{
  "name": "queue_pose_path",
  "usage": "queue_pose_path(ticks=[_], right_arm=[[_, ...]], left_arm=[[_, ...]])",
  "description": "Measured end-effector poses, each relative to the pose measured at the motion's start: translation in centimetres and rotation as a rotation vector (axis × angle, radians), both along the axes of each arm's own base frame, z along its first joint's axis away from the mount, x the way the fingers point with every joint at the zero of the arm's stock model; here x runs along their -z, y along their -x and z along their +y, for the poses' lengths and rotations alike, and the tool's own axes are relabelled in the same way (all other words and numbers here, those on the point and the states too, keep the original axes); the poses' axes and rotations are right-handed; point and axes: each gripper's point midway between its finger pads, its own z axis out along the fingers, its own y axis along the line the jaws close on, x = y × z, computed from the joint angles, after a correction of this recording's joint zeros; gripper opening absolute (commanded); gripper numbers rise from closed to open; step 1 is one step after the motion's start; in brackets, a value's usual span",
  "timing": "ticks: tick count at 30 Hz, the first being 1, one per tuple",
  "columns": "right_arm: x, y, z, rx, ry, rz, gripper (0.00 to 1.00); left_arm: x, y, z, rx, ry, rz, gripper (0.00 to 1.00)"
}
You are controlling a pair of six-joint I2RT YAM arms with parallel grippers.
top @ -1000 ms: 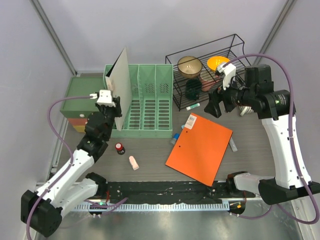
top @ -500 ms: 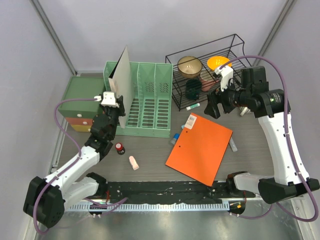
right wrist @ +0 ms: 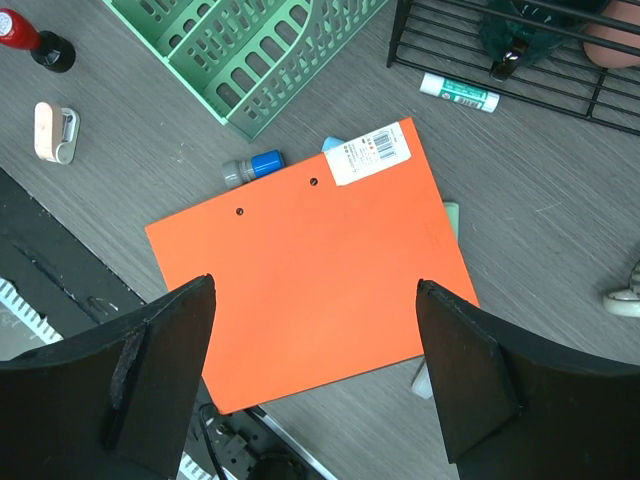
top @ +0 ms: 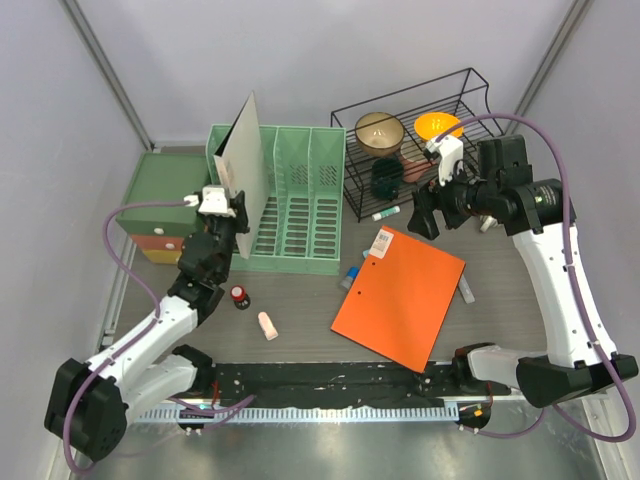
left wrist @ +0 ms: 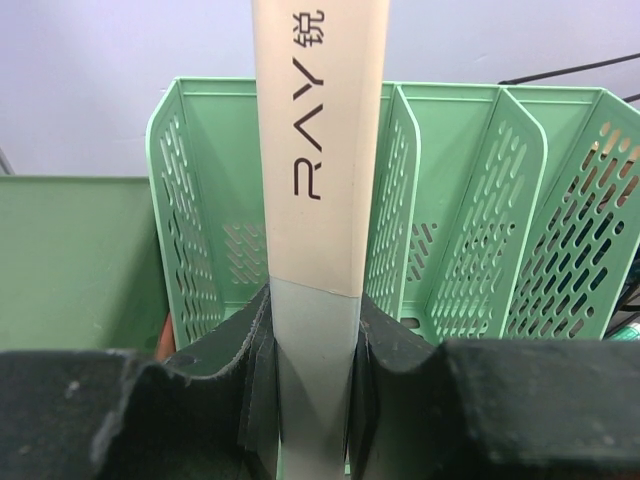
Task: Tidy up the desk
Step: Place the folder in the storage box.
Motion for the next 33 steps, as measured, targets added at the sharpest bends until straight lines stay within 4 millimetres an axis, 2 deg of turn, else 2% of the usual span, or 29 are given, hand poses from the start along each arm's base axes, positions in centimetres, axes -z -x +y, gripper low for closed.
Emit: queue_pose_path(ticks=[9, 15, 24, 33], right_arm=[[0.2, 0.0, 0.0, 0.000, 0.002, 0.006, 0.85], [0.3, 0.0, 0.0, 0.000, 0.002, 0.009, 0.85], [1.1, -0.5, 0.1, 0.000, 0.009, 0.037, 0.85], [1.7, -0.5, 0.1, -0.002, 0.014, 0.052, 0.85]], left_arm=[[-0.3, 0.4, -0.3, 0.012, 0.003, -0.032, 0.00], [1.3, 1.2, -0.1, 0.021, -0.030, -0.052, 0.00], [0.5, 2.1, 0.4, 0.013, -0.040, -0.125, 0.00], [-0.2, 1.6, 0.2, 0.010, -0.034, -0.151, 0.00]])
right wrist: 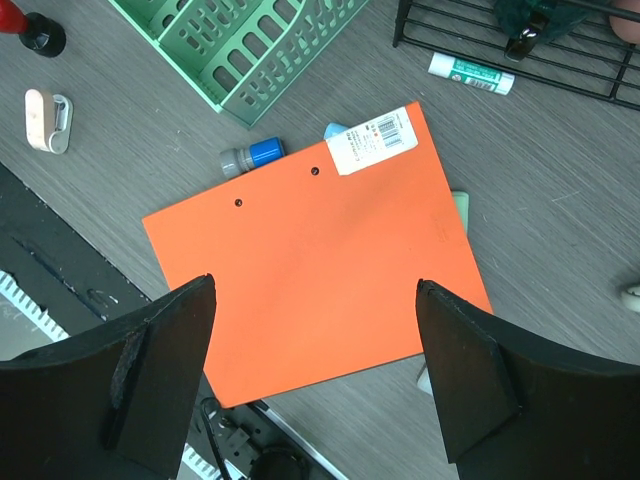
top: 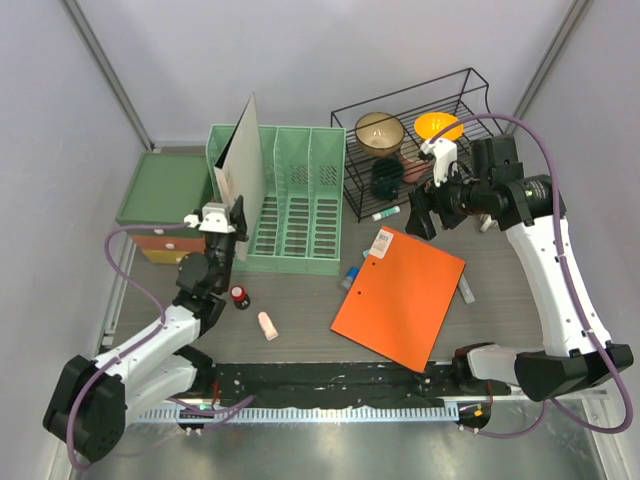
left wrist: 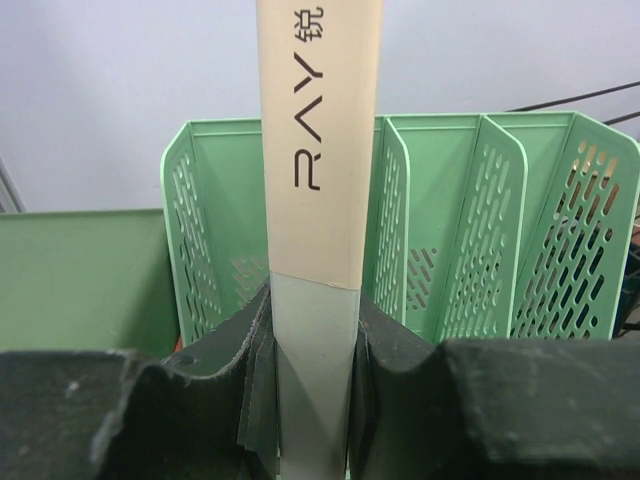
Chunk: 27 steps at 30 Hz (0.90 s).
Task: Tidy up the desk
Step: Place the folder in the storage box.
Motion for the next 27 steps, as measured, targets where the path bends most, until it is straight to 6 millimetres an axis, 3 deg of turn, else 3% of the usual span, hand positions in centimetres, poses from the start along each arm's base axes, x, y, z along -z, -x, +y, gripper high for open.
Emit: queue_pose_path(ticks=[7, 14, 27], right_arm=[[0.2, 0.0, 0.0, -0.001, 0.002, 0.003, 0.85], [0.6, 0.0, 0.0, -0.005, 0.006, 0.008, 0.85], [1.0, 0.0, 0.0, -0.007, 0.008, 0.016, 0.85]], left_arm=[[-1.5, -1.0, -0.6, 0.000, 0.019, -0.037, 0.00], [-1.6, -1.9, -1.0, -0.001, 0.035, -0.073, 0.00], [1.8, -3.0, -1.8, 0.005, 0.005, -0.044, 0.00]])
